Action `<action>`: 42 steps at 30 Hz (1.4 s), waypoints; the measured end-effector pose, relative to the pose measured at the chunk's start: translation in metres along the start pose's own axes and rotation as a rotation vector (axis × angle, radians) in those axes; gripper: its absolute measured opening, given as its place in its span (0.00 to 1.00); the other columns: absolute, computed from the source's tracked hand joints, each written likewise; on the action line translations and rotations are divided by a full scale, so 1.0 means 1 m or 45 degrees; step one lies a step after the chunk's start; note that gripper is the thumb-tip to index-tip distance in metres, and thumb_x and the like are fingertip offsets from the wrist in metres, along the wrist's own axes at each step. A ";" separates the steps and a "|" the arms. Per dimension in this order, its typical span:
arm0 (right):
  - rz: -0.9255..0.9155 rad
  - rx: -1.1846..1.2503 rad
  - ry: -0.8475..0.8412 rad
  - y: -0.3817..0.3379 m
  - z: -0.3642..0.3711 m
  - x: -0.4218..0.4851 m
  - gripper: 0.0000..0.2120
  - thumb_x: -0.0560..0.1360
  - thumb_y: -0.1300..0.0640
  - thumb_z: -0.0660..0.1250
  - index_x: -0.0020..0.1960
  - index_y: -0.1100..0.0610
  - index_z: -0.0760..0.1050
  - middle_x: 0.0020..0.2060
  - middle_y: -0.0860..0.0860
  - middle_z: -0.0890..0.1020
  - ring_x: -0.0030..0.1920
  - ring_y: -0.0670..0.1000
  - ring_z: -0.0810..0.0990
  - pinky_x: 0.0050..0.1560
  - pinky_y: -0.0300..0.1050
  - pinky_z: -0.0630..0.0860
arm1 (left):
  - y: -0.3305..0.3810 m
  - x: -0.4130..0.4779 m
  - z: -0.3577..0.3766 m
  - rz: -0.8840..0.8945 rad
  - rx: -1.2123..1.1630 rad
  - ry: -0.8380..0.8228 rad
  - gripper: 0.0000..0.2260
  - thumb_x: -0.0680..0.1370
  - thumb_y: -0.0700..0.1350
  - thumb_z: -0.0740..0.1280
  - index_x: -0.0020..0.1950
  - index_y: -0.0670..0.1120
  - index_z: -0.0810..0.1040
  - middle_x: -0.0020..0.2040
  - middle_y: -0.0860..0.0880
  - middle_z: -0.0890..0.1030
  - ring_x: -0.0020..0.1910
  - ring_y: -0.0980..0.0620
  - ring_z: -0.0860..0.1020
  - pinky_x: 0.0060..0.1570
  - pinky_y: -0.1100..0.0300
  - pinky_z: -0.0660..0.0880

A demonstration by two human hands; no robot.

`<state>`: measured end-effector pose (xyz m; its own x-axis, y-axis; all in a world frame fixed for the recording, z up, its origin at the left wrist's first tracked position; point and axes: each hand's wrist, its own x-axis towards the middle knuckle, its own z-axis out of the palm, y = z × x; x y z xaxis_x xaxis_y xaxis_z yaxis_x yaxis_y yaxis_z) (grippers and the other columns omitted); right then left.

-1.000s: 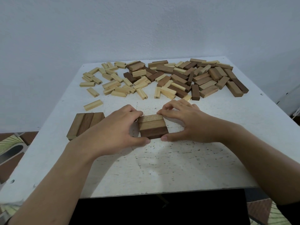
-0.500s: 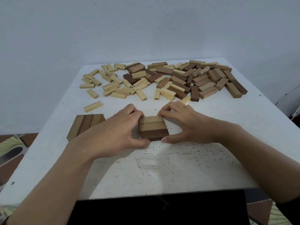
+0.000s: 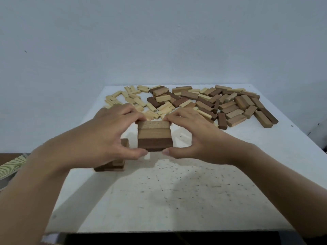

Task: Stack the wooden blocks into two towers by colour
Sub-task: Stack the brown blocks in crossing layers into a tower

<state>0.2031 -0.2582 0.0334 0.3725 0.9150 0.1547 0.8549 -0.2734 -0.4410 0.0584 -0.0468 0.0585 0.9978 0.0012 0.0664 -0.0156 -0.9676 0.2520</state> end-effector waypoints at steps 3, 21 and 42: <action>-0.015 -0.071 -0.001 -0.019 0.007 0.022 0.36 0.74 0.35 0.69 0.77 0.49 0.64 0.65 0.43 0.69 0.66 0.43 0.61 0.70 0.44 0.60 | -0.025 -0.009 -0.012 -0.051 0.043 -0.029 0.29 0.65 0.77 0.60 0.62 0.66 0.67 0.58 0.67 0.68 0.63 0.64 0.66 0.62 0.66 0.58; 0.010 -0.218 -0.117 -0.064 0.055 0.070 0.34 0.72 0.29 0.65 0.72 0.45 0.68 0.66 0.42 0.69 0.68 0.46 0.59 0.65 0.50 0.57 | -0.095 -0.045 -0.009 -0.129 -0.109 -0.133 0.25 0.71 0.61 0.75 0.64 0.61 0.71 0.57 0.71 0.66 0.57 0.81 0.58 0.51 0.82 0.54; 0.112 -0.147 -0.214 -0.066 0.058 0.065 0.35 0.73 0.30 0.66 0.74 0.45 0.66 0.67 0.42 0.70 0.68 0.45 0.61 0.71 0.55 0.58 | -0.103 -0.047 0.003 -0.139 -0.164 -0.108 0.32 0.62 0.75 0.67 0.62 0.64 0.73 0.59 0.65 0.72 0.64 0.64 0.68 0.66 0.57 0.58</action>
<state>0.1495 -0.1635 0.0208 0.3901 0.9201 -0.0338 0.8611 -0.3776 -0.3404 0.0133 0.0519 0.0267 0.9958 0.0775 -0.0483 0.0900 -0.9226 0.3752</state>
